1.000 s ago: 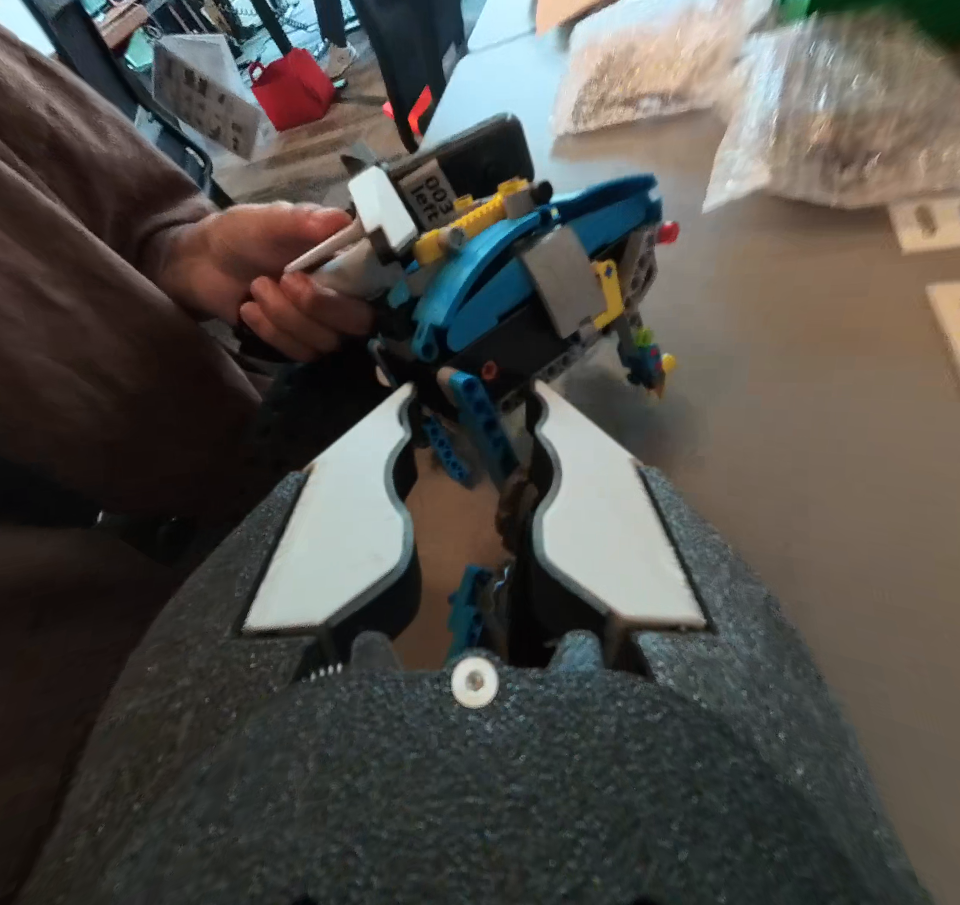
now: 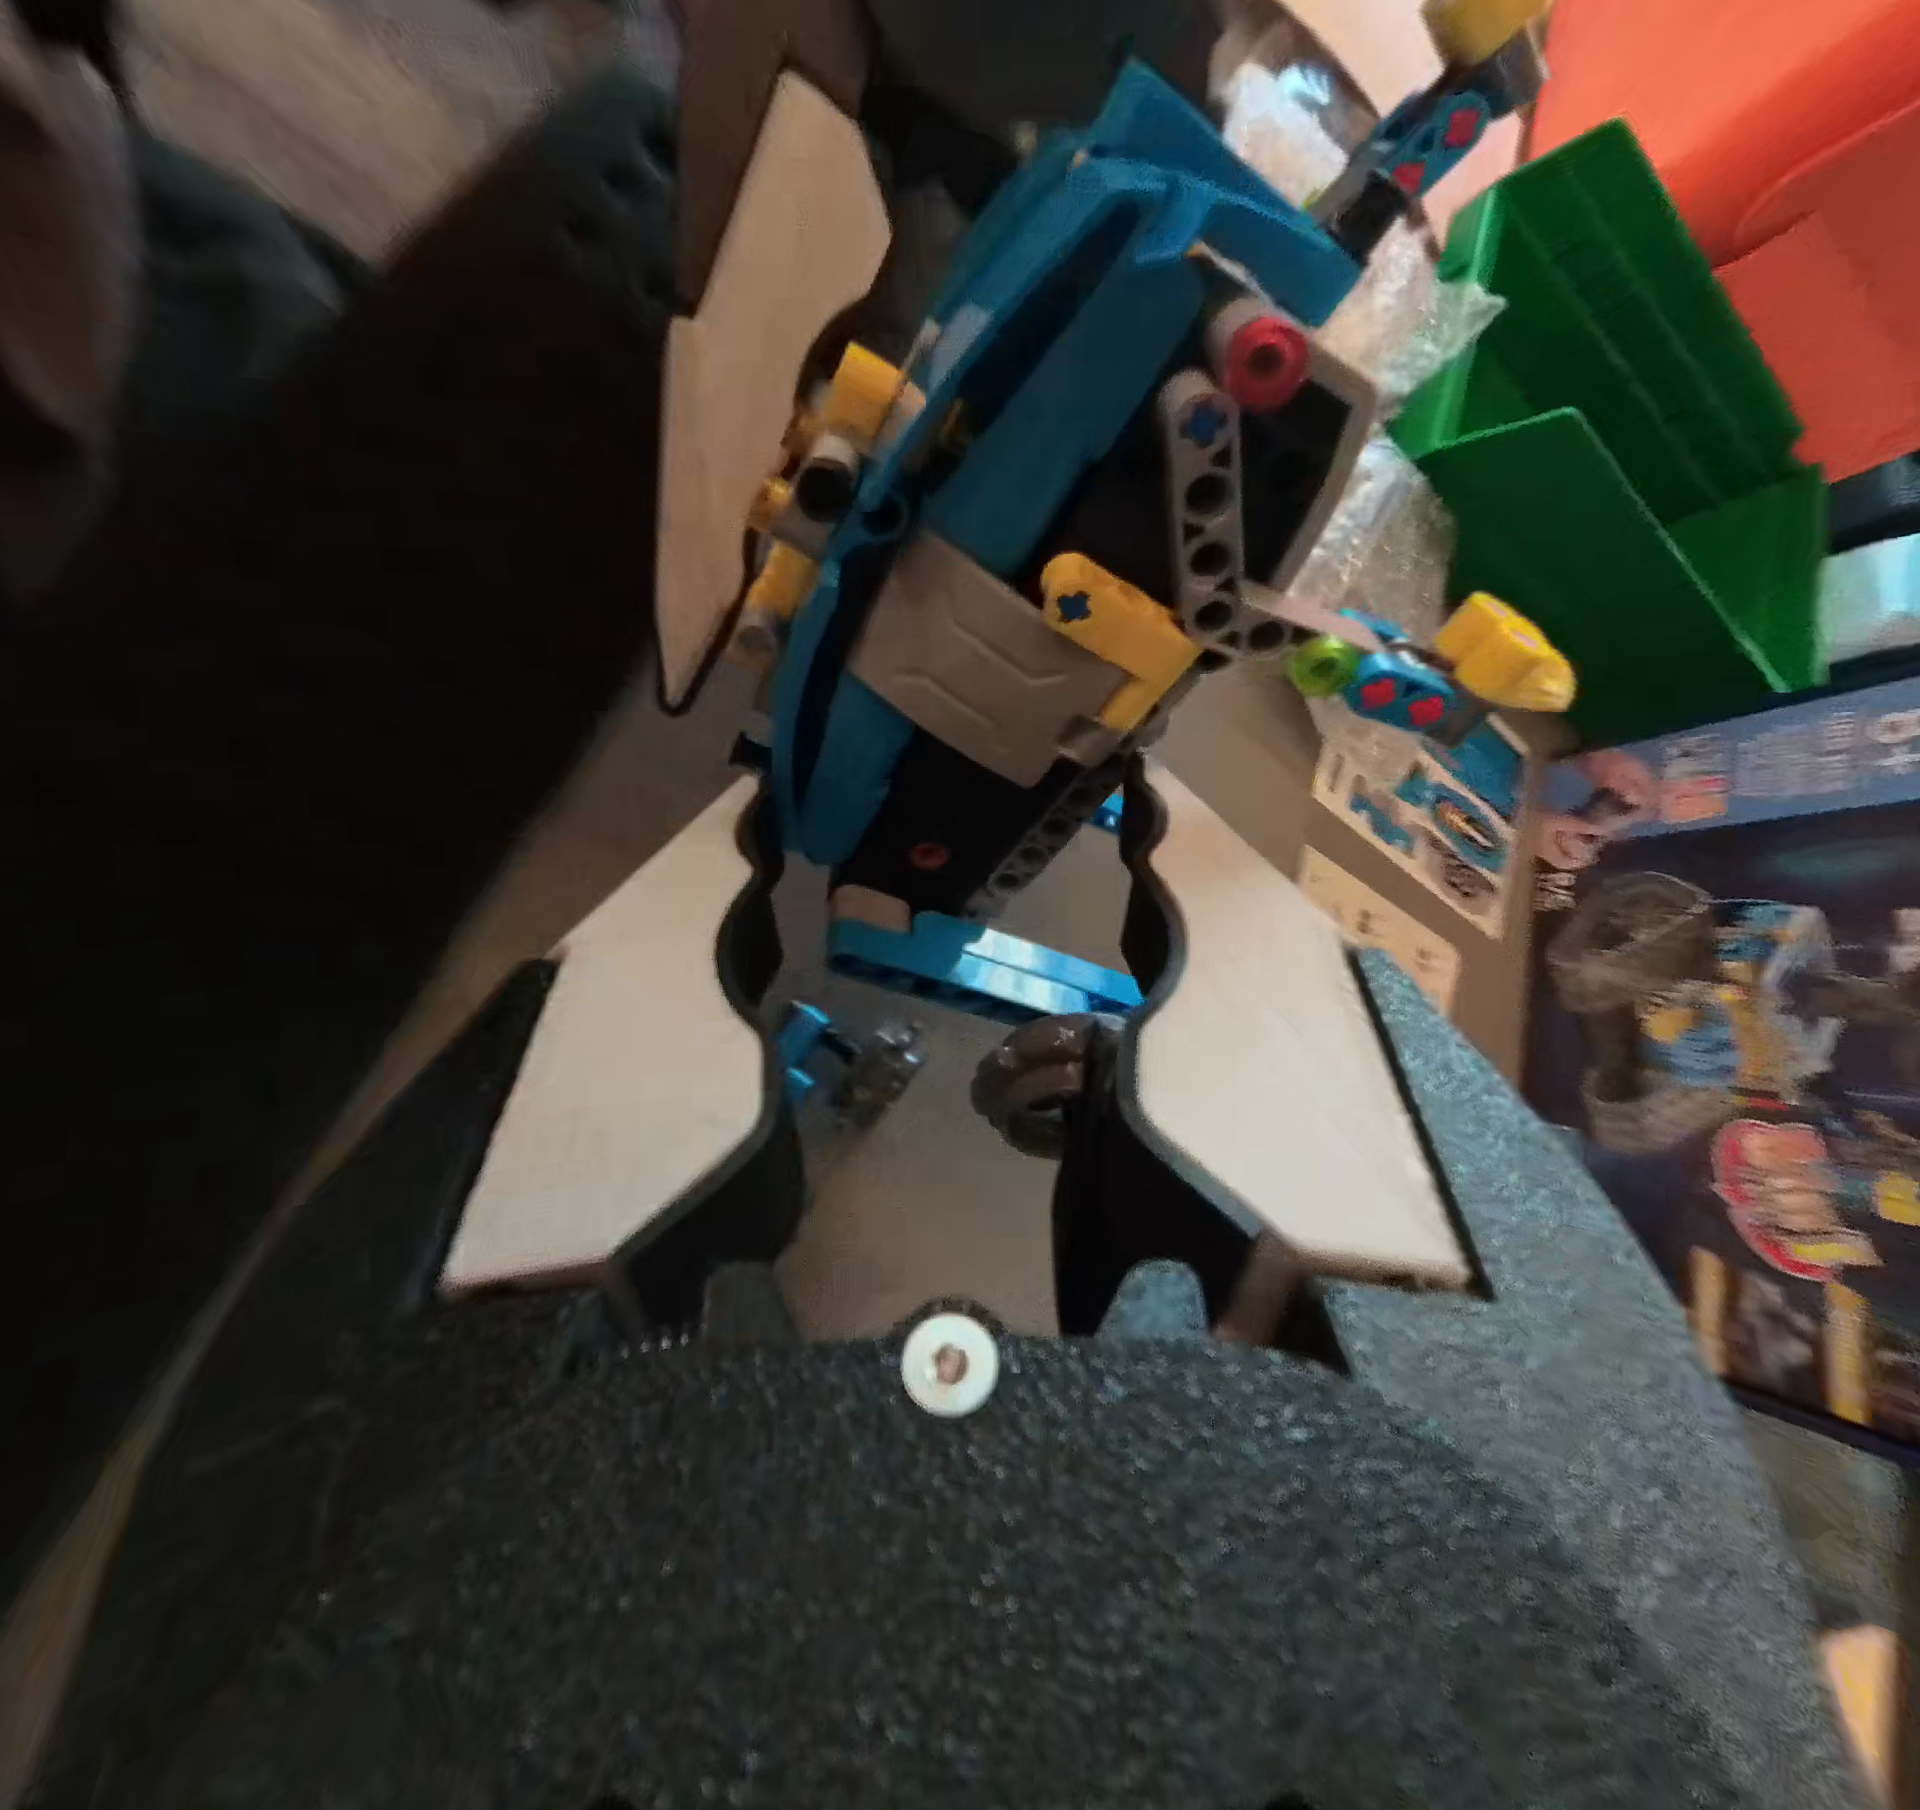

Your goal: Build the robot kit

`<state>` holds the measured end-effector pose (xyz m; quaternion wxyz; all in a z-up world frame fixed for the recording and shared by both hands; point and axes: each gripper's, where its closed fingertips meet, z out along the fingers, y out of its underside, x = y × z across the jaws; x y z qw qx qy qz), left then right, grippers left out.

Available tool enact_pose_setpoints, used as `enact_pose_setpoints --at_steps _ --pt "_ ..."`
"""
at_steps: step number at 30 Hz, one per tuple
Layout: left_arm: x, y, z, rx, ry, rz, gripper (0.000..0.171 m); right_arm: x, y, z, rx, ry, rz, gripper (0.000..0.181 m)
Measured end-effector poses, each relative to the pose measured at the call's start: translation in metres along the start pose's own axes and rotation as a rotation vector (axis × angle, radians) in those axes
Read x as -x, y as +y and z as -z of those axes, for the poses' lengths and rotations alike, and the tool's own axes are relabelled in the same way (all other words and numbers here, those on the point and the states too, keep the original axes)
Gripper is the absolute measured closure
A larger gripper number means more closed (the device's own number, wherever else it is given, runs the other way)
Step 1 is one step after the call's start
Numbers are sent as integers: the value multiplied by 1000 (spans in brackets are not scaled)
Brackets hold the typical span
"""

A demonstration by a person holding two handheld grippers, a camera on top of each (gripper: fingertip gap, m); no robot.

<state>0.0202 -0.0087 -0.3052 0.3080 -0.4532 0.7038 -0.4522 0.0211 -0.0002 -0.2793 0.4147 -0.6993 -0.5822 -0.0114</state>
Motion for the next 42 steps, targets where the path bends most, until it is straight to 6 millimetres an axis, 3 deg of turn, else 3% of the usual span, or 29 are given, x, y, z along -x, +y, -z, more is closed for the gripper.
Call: enact_pose_setpoints --at_steps 2,5,8,11,14,19,25,30,34,39,42 --pt "15 18 -4 111 -52 -44 92 -4 17 -16 70 90 61 116" --pt "31 26 -8 170 -94 -43 92 -14 37 -29 100 214 88 116" --pt "35 24 -9 147 -72 52 92 -19 51 -35 81 264 46 116" --pt "33 33 -7 158 -43 155 89 -14 66 -42 104 222 22 116" --pt "31 42 -5 169 -54 226 85 -5 67 -49 64 173 -19 116" --pt "33 43 2 187 -135 180 72 4 66 -59 27 118 -59 115" --pt "19 27 14 100 34 257 70 18 72 -65 5 49 -116 126" --pt "3 20 1 107 128 197 82 19 54 -60 -104 -41 -246 121" --pt "5 26 4 158 149 118 95 22 51 -47 -161 -131 -365 115" --pt "17 31 22 94 209 111 96 18 87 -7 -101 -173 -643 116" --pt "20 32 27 31 252 129 96 22 108 0 -28 -127 -684 124"
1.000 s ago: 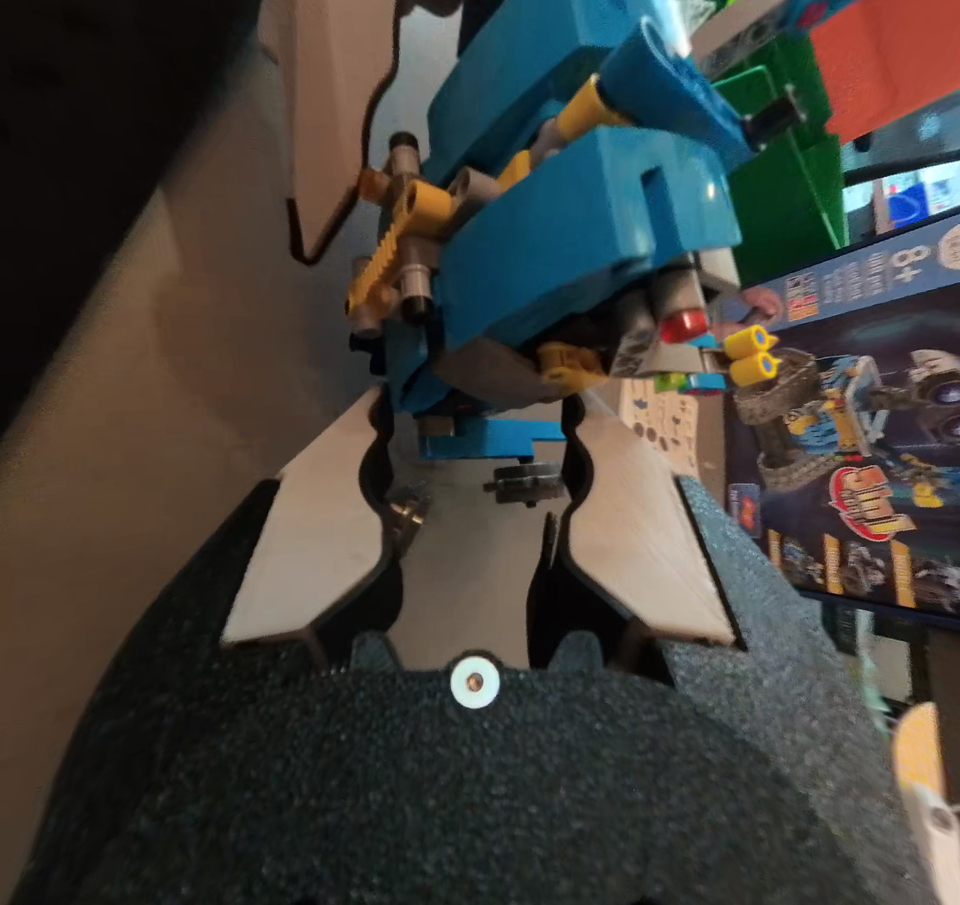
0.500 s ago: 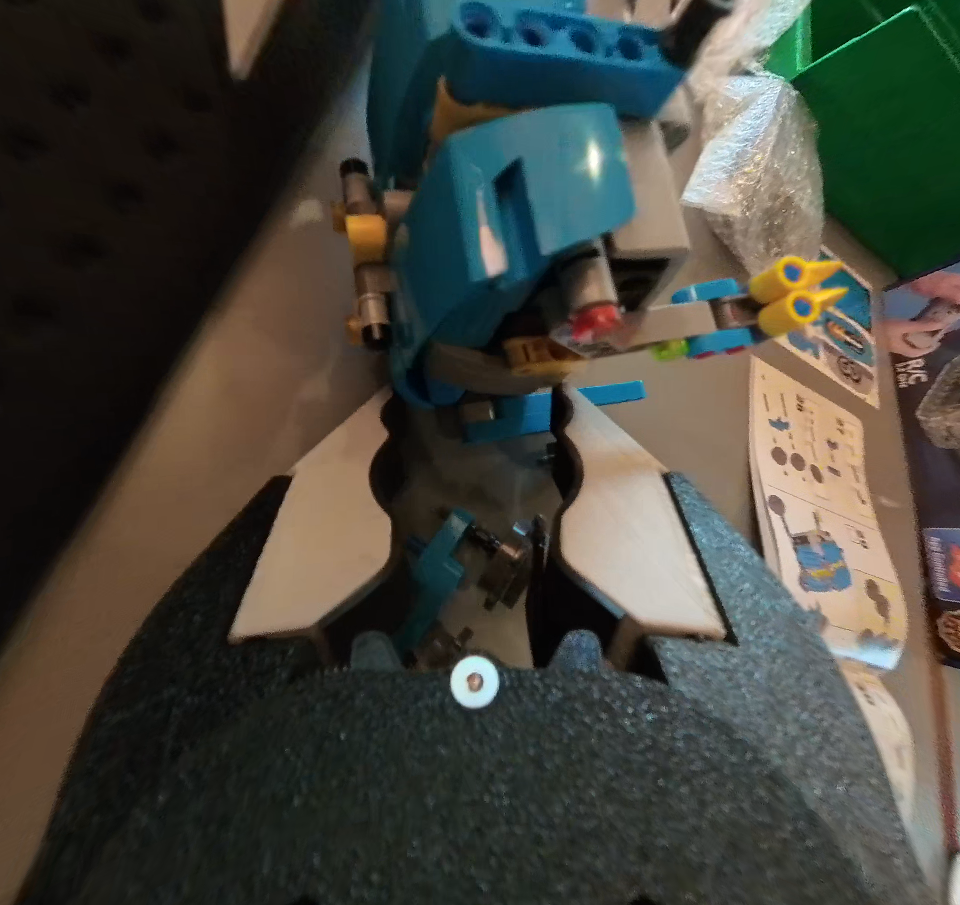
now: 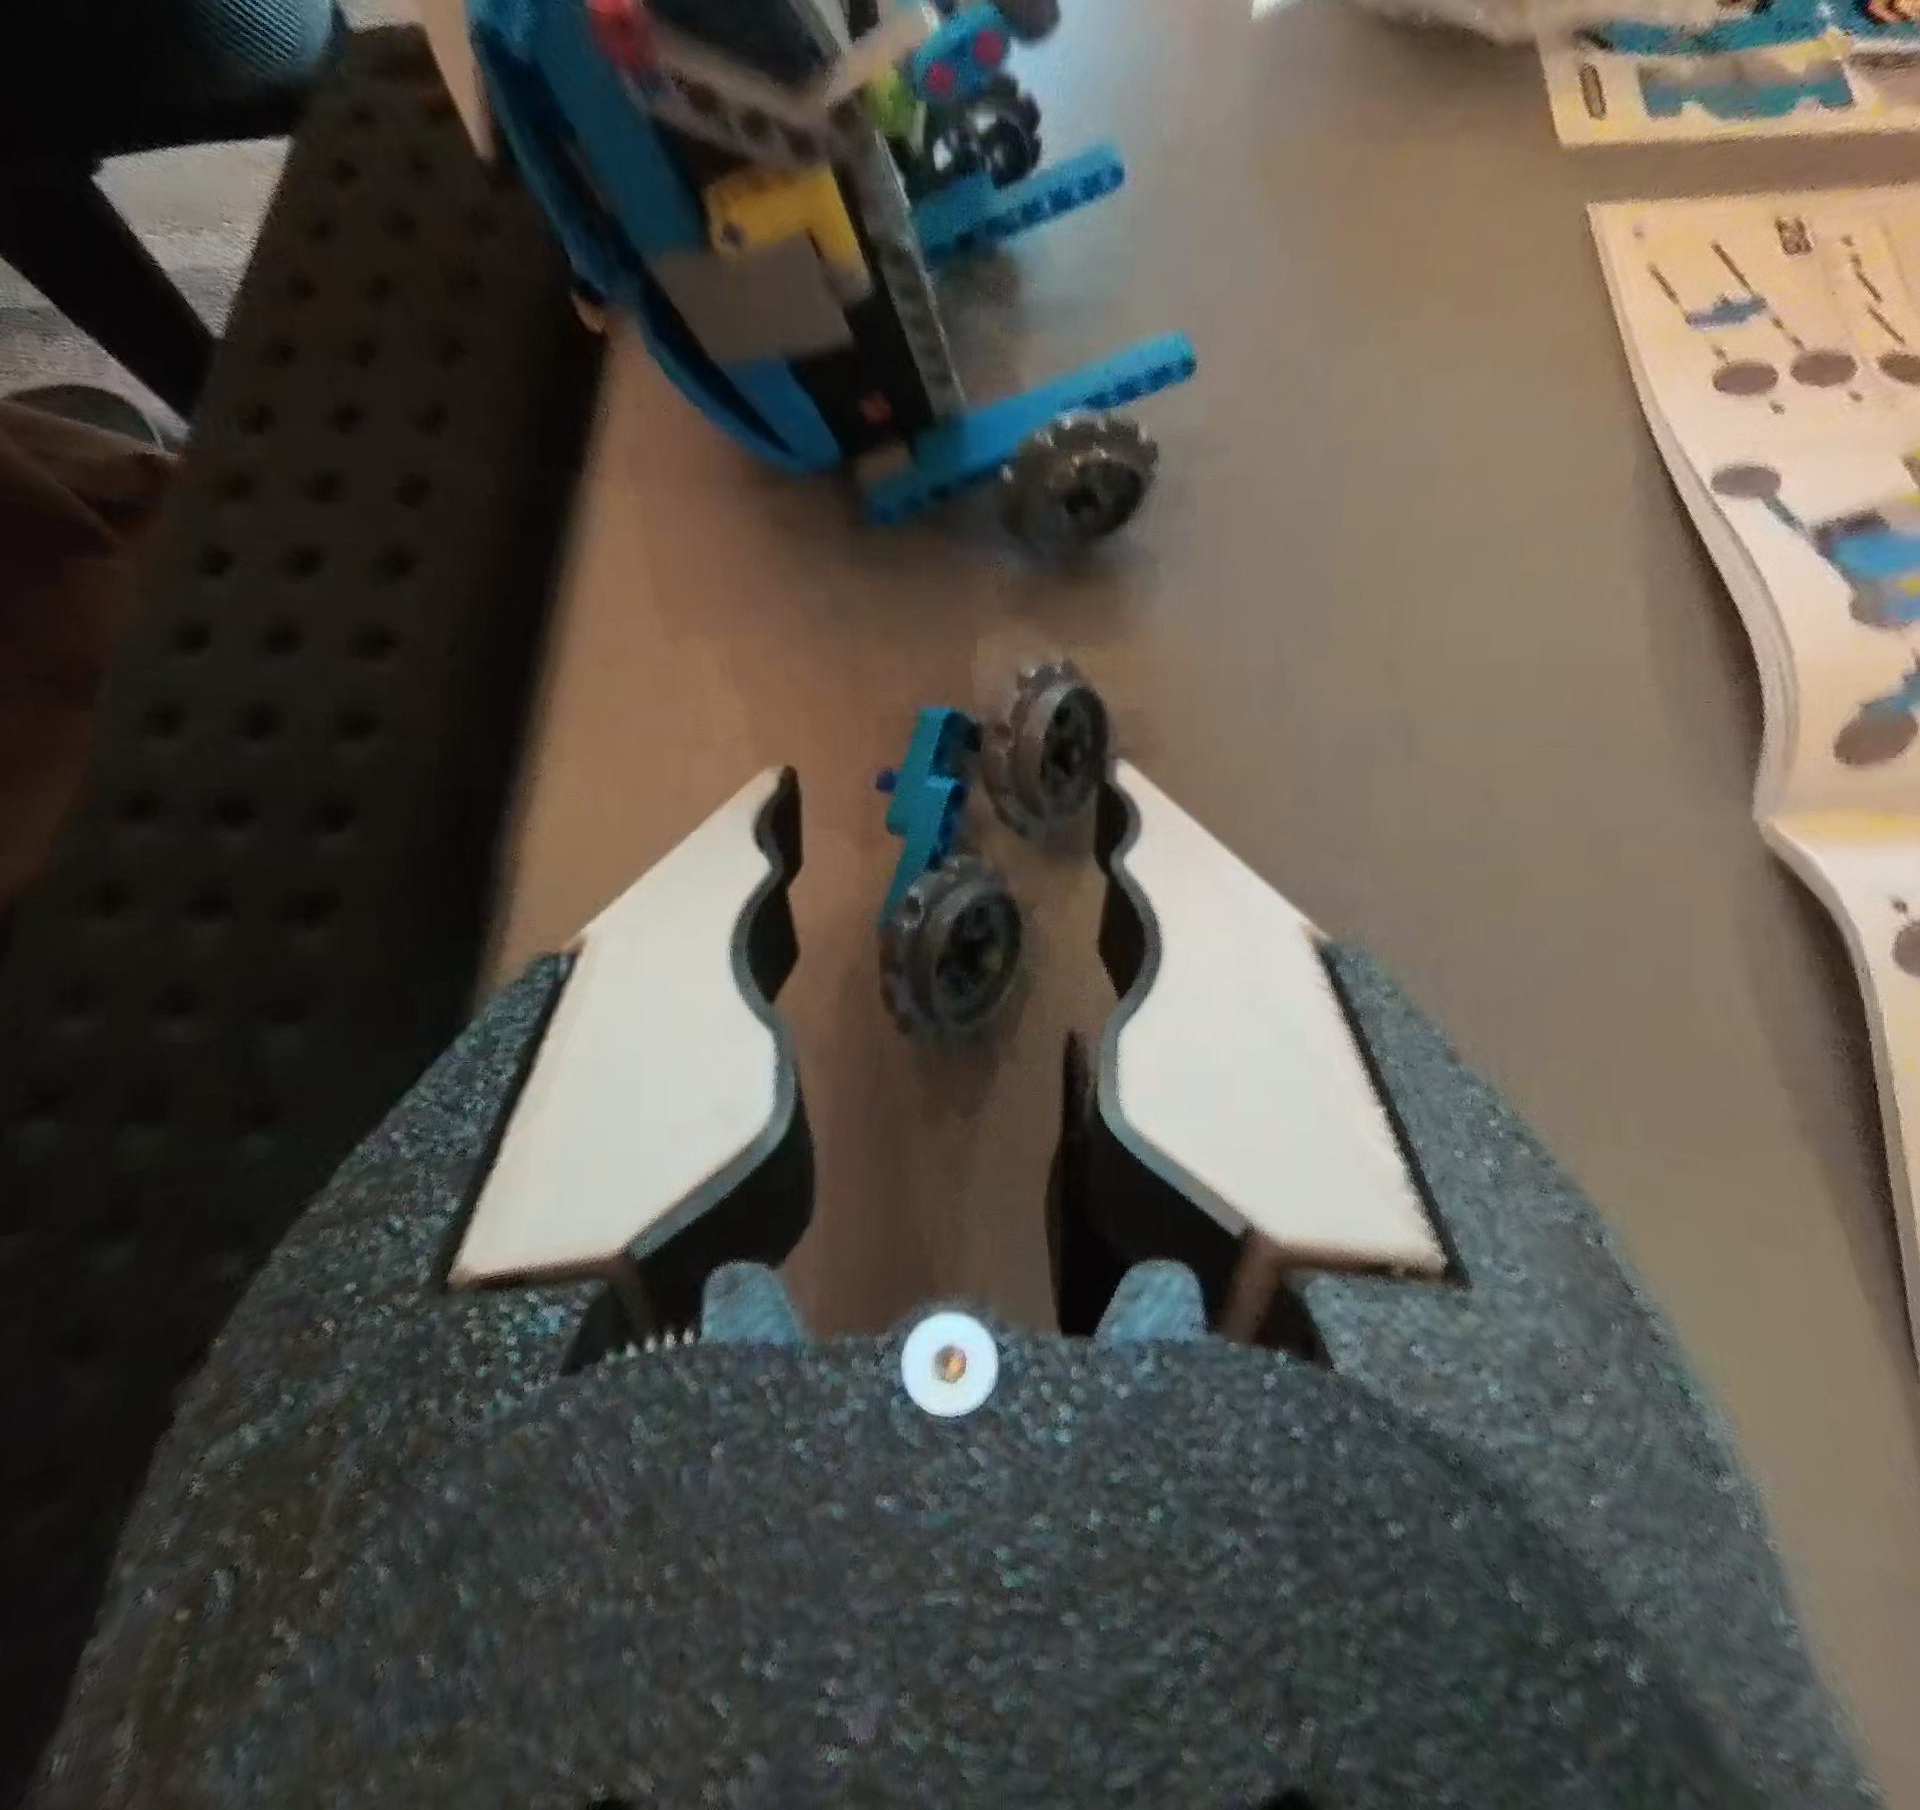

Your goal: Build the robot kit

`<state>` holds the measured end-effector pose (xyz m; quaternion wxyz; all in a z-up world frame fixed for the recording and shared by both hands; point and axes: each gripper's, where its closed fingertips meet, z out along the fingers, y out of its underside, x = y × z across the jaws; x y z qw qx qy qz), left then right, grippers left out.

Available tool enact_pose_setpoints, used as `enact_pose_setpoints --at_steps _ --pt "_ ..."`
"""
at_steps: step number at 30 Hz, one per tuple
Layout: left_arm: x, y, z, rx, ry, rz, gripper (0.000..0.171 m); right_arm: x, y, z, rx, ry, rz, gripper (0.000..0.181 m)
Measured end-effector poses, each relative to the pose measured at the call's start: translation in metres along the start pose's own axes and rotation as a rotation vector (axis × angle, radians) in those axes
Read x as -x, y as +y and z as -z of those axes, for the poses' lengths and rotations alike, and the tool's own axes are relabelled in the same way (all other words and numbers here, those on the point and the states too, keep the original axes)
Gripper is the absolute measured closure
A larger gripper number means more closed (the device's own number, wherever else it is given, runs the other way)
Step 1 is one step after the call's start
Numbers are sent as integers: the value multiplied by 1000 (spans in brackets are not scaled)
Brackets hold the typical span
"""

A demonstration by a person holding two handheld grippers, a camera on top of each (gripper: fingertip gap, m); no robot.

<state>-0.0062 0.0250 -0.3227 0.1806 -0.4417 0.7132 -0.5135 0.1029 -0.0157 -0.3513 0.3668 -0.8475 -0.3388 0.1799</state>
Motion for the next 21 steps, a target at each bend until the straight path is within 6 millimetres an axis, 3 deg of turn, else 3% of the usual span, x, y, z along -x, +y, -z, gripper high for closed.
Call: enact_pose_setpoints --at_steps 3,8,13,14,21 --pt "-2 1 5 -50 34 -4 96 -9 11 -7 63 35 -56 124" --pt "-3 3 17 -113 54 0 96 -10 22 -27 79 -74 -178 128" --pt "-2 4 22 -134 67 21 96 -13 7 -32 22 -98 -222 147" --pt "-2 3 23 -139 70 30 96 -11 4 -32 9 -95 -199 159" --pt "11 -20 40 -315 183 333 99 6 -33 -13 -129 50 120 170"
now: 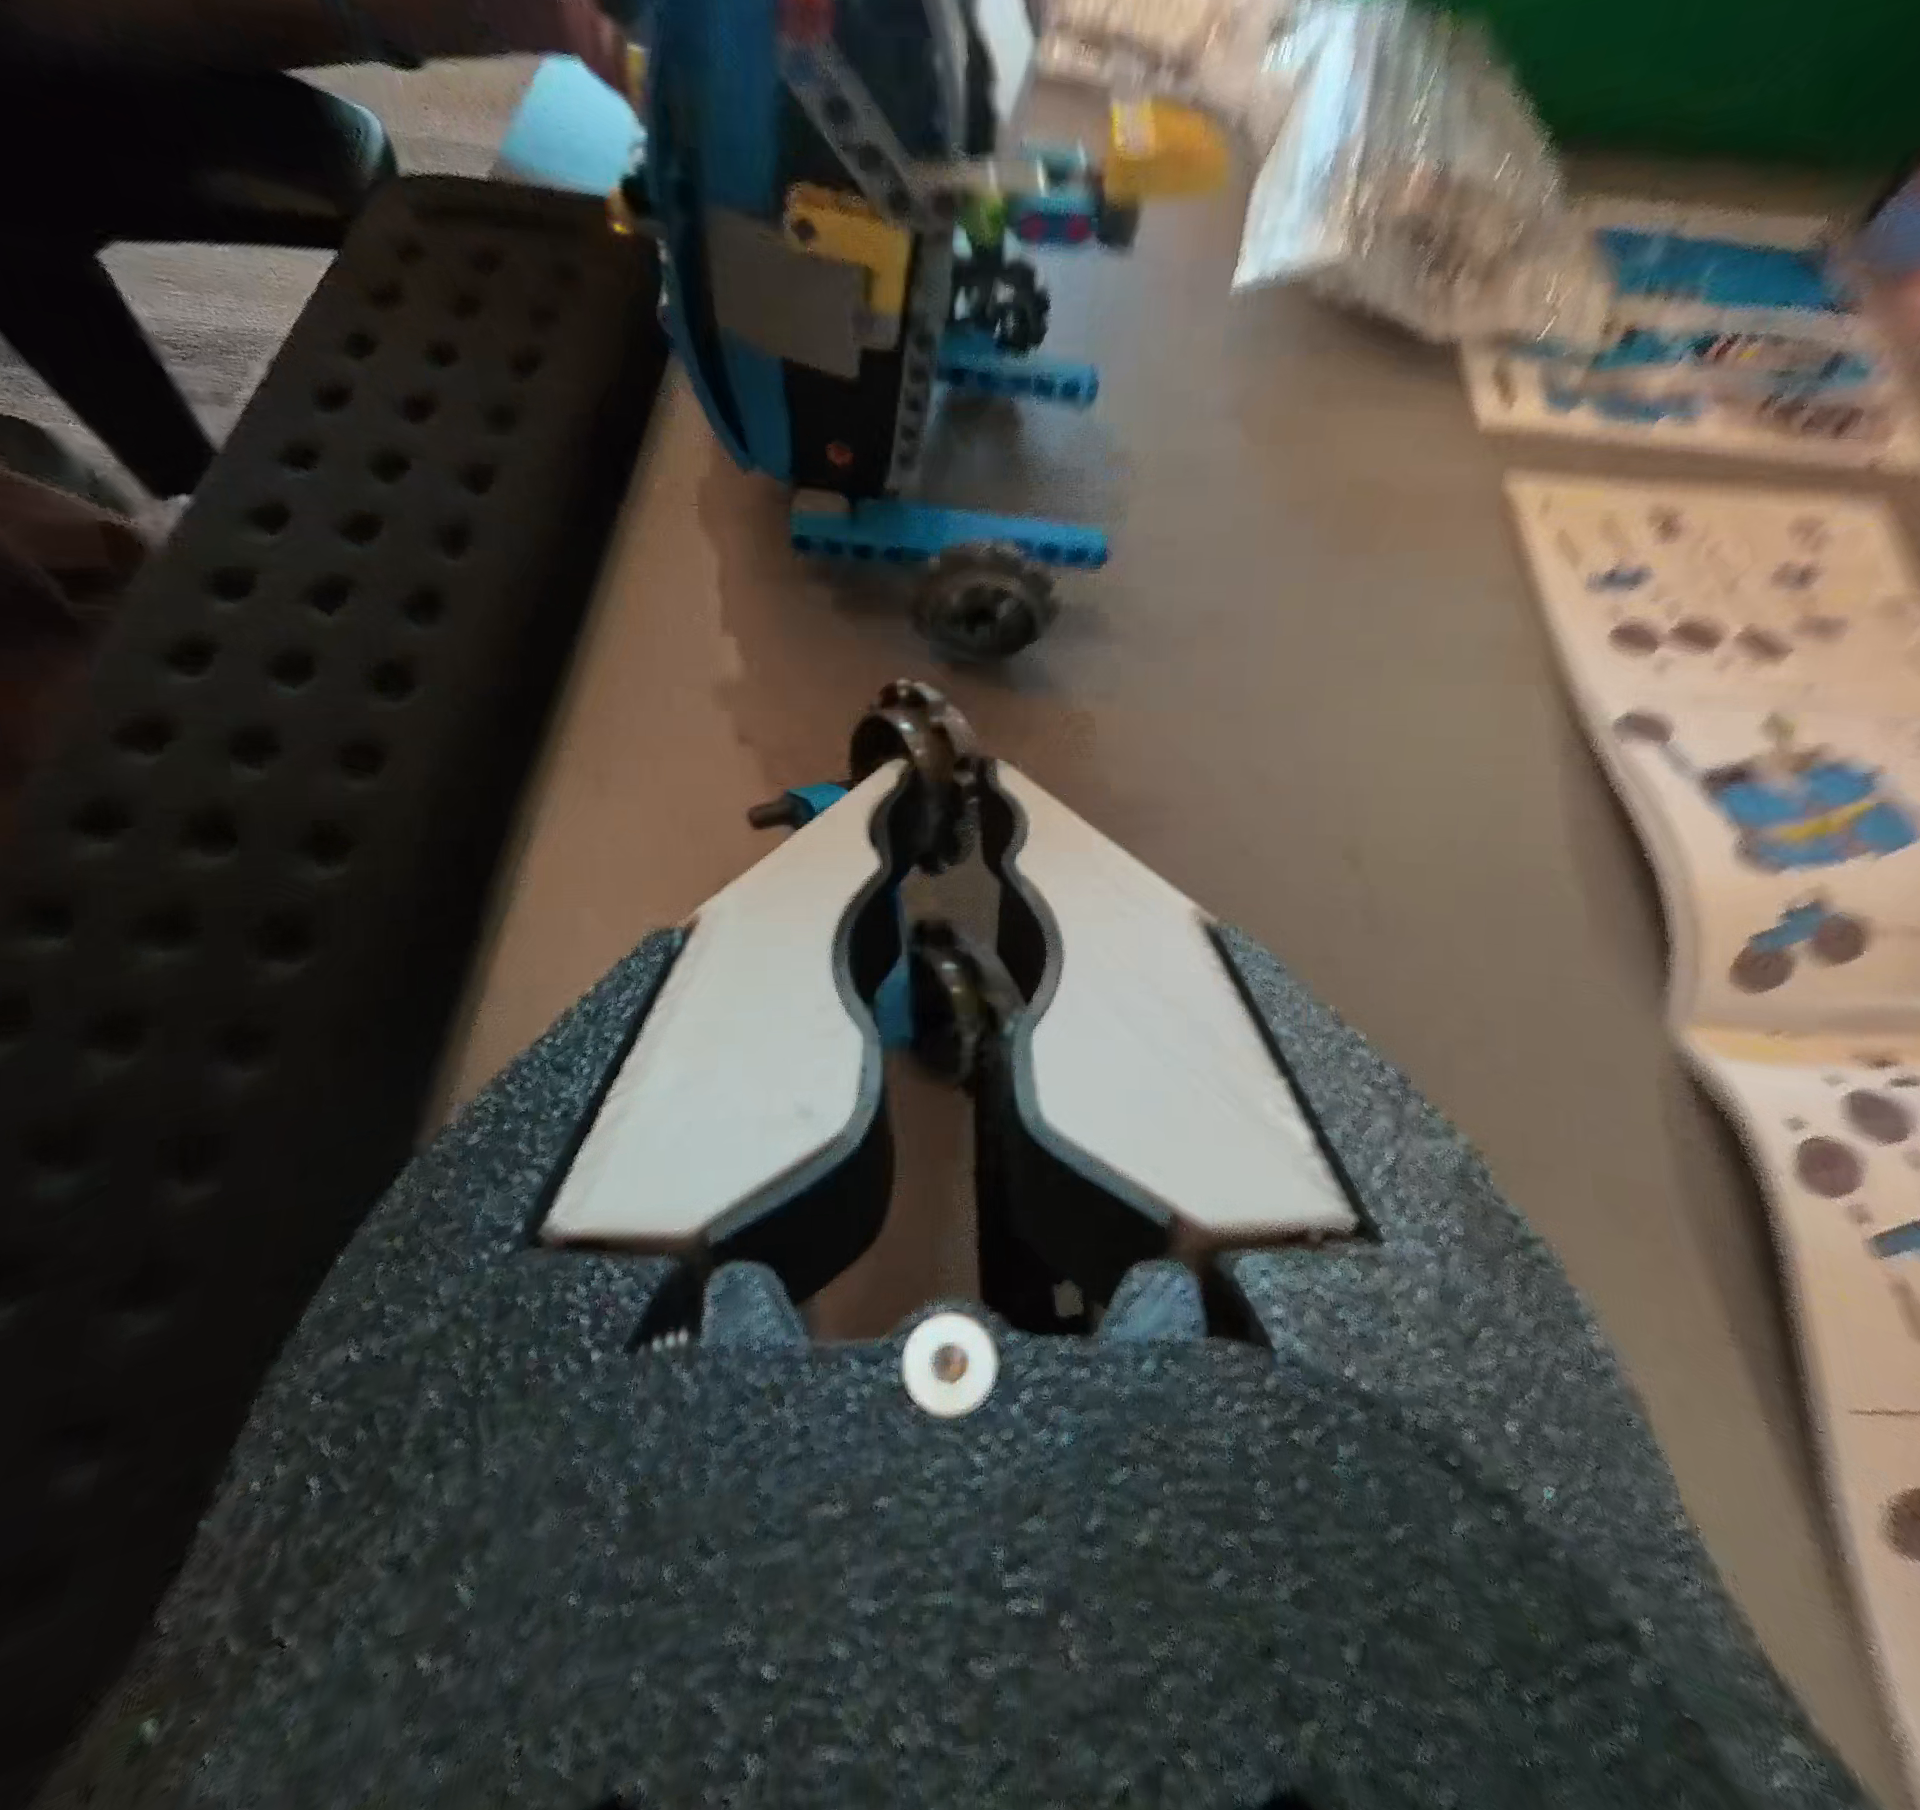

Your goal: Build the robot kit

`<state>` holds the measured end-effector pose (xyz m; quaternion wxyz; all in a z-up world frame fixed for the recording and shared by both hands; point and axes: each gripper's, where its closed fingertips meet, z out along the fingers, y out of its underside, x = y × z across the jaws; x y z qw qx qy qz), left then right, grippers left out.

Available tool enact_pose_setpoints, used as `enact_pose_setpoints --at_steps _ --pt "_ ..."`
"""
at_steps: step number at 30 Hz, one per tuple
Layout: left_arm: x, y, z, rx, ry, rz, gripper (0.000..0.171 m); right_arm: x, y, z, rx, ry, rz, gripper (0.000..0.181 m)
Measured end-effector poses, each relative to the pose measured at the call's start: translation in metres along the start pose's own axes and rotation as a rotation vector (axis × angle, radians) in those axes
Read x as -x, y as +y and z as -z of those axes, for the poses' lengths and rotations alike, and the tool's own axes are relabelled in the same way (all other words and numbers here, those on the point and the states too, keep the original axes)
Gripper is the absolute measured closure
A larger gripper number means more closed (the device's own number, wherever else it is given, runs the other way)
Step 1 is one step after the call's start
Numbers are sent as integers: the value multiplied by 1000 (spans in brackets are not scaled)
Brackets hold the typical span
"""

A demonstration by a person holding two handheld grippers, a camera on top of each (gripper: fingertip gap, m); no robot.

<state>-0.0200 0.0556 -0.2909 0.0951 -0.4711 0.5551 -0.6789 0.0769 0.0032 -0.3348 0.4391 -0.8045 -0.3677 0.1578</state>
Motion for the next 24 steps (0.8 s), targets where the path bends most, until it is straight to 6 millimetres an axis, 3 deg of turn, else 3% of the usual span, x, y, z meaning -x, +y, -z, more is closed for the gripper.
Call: enact_pose_setpoints --at_steps 3,9,13,19,24 --pt "3 -13 4 -81 57 176 99 1 -9 3 -27 57 99 170" --pt "21 -33 1 -157 76 461 101 5 13 3 47 -26 0 170" --pt "34 -39 -7 -77 41 668 97 21 20 6 75 -199 -151 169" --pt "57 -41 -21 81 -35 916 97 32 27 -8 101 -241 -148 168" --pt "77 -40 -34 238 -54 1055 101 35 28 -7 83 -291 -175 168"
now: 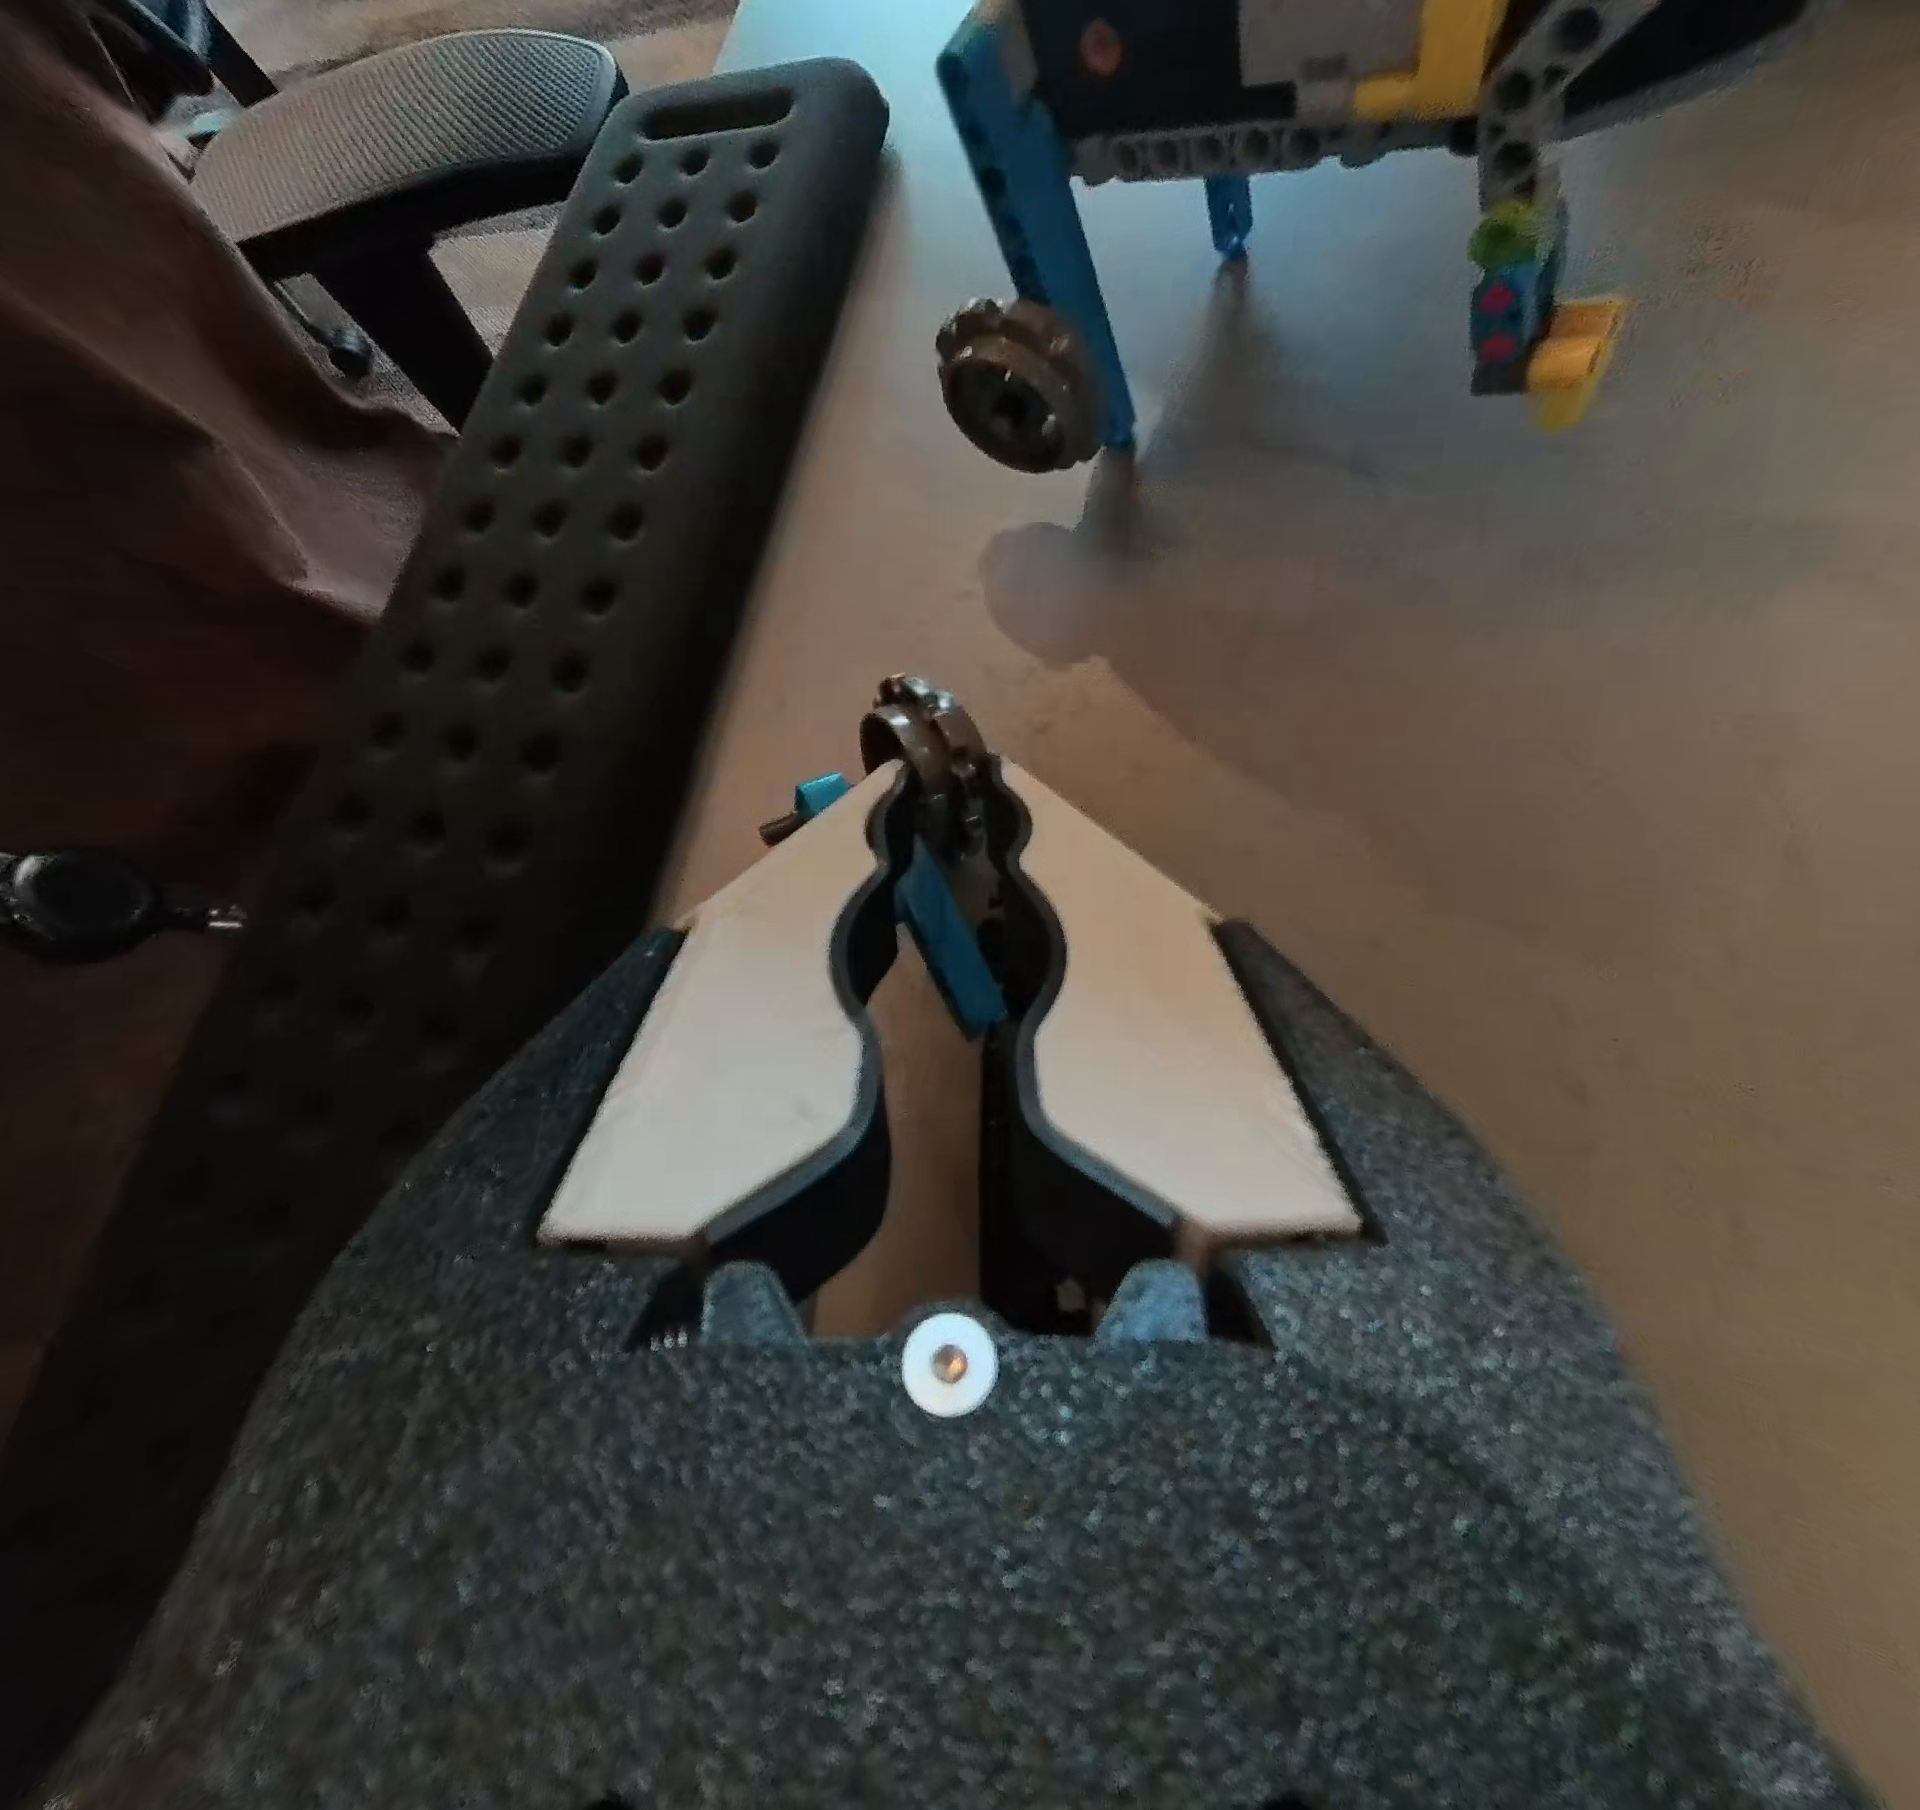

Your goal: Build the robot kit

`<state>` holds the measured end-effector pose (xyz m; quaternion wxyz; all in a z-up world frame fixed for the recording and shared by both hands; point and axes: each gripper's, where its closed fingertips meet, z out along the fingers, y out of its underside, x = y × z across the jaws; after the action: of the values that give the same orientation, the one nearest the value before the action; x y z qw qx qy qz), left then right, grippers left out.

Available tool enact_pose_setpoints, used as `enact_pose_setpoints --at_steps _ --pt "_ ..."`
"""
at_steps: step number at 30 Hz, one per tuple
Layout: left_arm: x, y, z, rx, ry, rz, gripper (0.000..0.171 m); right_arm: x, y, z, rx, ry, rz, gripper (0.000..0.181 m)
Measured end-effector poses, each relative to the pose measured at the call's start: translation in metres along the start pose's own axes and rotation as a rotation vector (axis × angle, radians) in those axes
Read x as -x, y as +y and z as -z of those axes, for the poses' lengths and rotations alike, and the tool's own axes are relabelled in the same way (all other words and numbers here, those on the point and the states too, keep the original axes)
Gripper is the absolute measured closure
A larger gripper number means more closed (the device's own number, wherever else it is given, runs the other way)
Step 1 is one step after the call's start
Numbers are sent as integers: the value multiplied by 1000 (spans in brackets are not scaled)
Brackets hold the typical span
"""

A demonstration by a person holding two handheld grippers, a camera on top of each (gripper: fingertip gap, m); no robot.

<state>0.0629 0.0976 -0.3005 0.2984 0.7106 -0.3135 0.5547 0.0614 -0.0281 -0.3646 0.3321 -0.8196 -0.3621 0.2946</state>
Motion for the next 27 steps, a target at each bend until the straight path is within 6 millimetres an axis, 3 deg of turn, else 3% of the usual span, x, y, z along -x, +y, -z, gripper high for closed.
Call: enact_pose_setpoints --at_steps 6,11,18,23,27 --pt "11 -8 -18 207 -142 7 103 -5 3 6 -8 7 -20 168" --pt "19 -13 -29 290 -161 52 103 -4 5 7 -1 5 -11 168" --pt "18 -14 -36 335 -218 20 95 -6 -2 22 -45 13 -10 149" --pt "7 -20 -27 302 -260 -57 76 -15 4 43 -60 43 -9 132" --pt "2 -29 -15 229 -296 -172 69 -6 0 31 -79 -12 30 130"
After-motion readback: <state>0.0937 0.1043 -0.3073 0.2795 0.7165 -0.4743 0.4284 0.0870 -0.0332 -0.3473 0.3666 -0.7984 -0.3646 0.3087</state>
